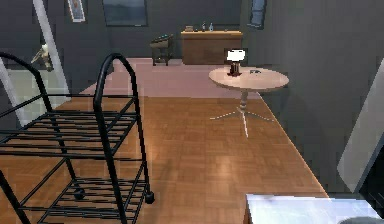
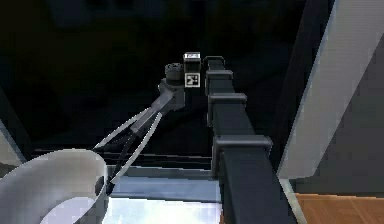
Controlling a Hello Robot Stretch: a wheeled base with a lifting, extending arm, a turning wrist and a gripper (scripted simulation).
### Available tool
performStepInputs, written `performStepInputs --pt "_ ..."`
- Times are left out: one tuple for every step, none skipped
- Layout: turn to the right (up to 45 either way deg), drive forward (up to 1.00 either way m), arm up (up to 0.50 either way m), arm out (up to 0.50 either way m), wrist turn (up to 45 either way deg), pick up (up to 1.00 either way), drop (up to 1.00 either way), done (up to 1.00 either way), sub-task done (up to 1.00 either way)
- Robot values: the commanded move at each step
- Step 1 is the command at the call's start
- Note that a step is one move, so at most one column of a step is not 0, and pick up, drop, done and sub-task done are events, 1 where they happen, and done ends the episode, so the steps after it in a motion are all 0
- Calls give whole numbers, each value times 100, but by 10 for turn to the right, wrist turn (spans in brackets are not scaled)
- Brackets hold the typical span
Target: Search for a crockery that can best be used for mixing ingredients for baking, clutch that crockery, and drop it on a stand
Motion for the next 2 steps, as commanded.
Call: performStepInputs --pt "0 0 0 0 450 0 0 0 0" --pt "0 0 0 0 0 0 100 0 0"
